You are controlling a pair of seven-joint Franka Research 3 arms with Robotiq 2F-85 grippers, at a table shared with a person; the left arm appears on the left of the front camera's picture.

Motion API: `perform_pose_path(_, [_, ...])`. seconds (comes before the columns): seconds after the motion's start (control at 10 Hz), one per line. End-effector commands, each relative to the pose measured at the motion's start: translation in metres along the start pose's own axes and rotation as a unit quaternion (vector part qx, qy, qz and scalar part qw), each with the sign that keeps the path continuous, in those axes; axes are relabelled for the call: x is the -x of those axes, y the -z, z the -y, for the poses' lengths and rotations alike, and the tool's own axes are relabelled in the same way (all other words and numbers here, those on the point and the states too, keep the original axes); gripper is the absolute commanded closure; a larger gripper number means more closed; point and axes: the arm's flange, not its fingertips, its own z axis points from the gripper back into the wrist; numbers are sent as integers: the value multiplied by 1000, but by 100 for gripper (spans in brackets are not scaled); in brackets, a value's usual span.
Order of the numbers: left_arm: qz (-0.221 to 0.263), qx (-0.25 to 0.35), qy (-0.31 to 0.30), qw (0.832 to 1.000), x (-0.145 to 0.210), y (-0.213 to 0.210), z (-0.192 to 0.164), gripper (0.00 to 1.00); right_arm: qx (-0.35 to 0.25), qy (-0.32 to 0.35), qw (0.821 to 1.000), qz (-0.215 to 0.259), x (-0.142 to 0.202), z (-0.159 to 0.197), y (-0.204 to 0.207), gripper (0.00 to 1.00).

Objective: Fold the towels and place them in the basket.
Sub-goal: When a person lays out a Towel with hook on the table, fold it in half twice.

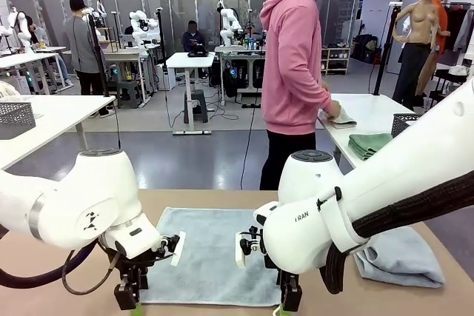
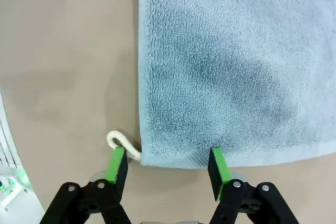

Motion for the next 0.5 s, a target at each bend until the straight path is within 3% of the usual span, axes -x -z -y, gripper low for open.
perform_pose_path(0.0, [5,2,5,1000,1,9,-4,76,-12,-4,1000,6,1,6,0,29])
perform_pose_path(0.1, [5,-1,3,1000,2,8,-4,100,-12,-5,1000,5,1,6,0,53])
perform_pose_path(0.3, [4,-1,5,1000,3,7,-4,100,-12,-7,1000,3,0,7,0,100])
perform_pose_path(0.4, [3,-1,5,1000,4,6,-5,100,-12,-8,1000,2,-1,8,-1,100])
